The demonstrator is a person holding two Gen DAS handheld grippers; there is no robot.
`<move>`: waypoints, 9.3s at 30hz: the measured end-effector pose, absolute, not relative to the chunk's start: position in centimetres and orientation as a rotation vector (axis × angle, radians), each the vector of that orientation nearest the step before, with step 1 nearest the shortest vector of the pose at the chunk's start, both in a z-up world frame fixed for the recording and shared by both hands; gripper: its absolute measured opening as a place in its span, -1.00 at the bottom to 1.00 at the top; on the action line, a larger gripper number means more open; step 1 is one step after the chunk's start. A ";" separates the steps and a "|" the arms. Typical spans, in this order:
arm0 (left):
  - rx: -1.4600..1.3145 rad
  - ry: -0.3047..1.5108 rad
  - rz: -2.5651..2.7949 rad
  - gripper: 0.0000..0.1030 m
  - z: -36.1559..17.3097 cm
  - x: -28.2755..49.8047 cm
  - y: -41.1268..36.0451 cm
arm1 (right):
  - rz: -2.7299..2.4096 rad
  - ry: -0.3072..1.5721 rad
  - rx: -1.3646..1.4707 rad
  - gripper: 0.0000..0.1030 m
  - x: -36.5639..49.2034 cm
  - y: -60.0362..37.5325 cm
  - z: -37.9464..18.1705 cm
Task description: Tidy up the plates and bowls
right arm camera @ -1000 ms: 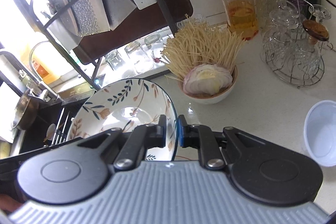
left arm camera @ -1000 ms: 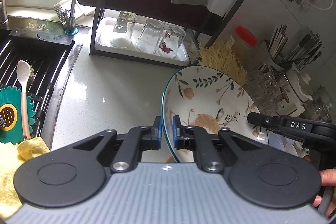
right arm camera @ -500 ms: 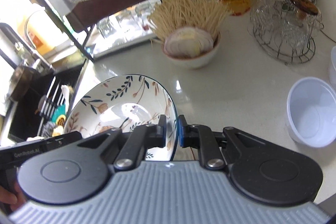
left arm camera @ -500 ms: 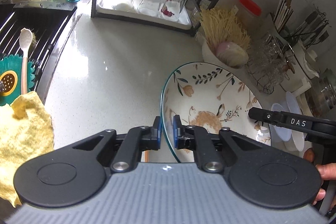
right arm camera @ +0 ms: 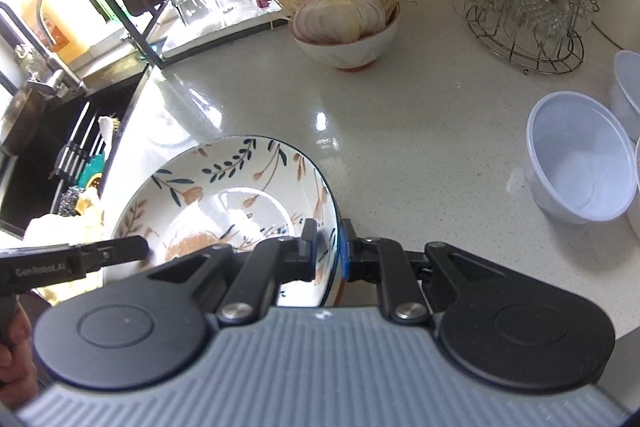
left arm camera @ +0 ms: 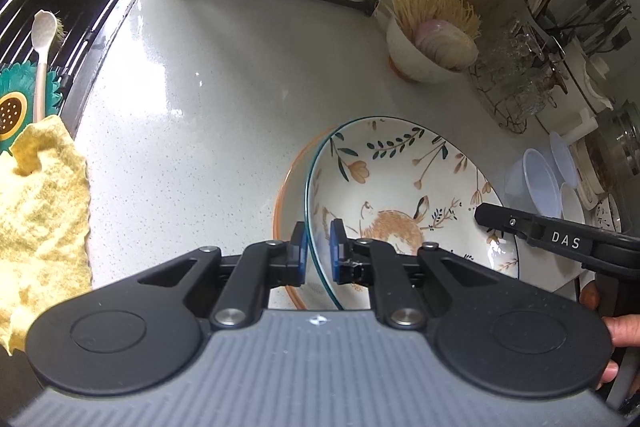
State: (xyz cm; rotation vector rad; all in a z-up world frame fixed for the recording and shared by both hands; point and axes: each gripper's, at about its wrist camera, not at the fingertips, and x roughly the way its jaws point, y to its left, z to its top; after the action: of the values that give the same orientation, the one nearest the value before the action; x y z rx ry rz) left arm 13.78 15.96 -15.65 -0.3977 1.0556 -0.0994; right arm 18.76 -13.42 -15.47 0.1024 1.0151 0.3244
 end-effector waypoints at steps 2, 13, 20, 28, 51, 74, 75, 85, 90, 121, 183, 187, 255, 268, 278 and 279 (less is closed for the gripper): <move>-0.394 1.064 -0.093 -0.73 -15.9 14.0 15.8 | 0.320 1.014 0.095 -0.72 18.7 -13.3 -15.6; -0.340 1.111 -0.115 -0.73 -16.4 15.4 15.7 | 0.297 1.027 0.091 -0.72 18.8 -13.0 -15.9; -0.321 1.113 -0.117 -0.72 -16.6 15.9 15.4 | 0.287 1.021 0.108 -0.72 19.4 -13.1 -16.0; -0.333 1.115 -0.127 -0.36 -16.0 16.3 15.6 | 0.286 1.033 0.151 -0.73 19.6 -13.4 -16.4; -0.255 1.051 -0.144 0.45 -11.8 16.0 14.0 | 0.301 0.957 0.254 -0.73 18.8 -14.6 -14.8; -0.159 0.703 -0.186 0.45 0.0 8.8 4.4 | 0.359 0.668 0.258 -0.73 11.5 -22.5 -3.5; -0.162 0.700 -0.186 0.45 0.1 8.4 3.9 | 0.350 0.659 0.261 -0.73 10.9 -23.1 -3.3; -0.146 0.674 -0.201 0.45 0.4 5.0 -1.4 | 0.282 0.610 0.290 -0.73 5.9 -28.9 -3.0; -0.139 0.676 -0.210 0.45 0.4 3.5 -4.0 | 0.256 0.608 0.293 -0.73 3.6 -31.6 -3.5; -0.046 0.859 -0.385 0.45 -5.5 6.2 -15.3 | 0.029 0.712 0.489 -0.70 0.0 -39.4 -10.5; -0.242 1.147 -0.514 -0.76 -19.1 29.6 -13.1 | -0.099 0.961 0.738 -0.73 20.4 -36.5 -18.8; -0.245 1.128 -0.503 -0.76 -18.3 28.3 -12.3 | -0.063 0.973 0.723 -0.73 20.2 -36.5 -18.5; -0.124 0.849 -0.382 -0.23 -5.1 8.2 -9.2 | 0.130 0.671 0.343 -0.67 5.5 -34.9 -4.9; -0.101 0.816 -0.501 -0.23 -3.2 9.0 -11.0 | 0.028 0.663 0.381 -0.67 4.3 -36.3 -4.7; -0.053 0.757 -0.639 -0.23 -2.6 13.3 -12.5 | -0.077 0.604 0.395 -0.67 6.4 -36.1 -3.2; -0.045 0.755 -0.643 -0.23 -2.6 13.9 -12.7 | -0.089 0.602 0.402 -0.67 6.5 -36.2 -3.3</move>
State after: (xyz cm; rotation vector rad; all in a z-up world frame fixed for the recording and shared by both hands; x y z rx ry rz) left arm 13.92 -12.71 -2.61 -0.0446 0.7551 -0.6425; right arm 6.54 -36.25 -3.29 0.4019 0.6018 -0.0890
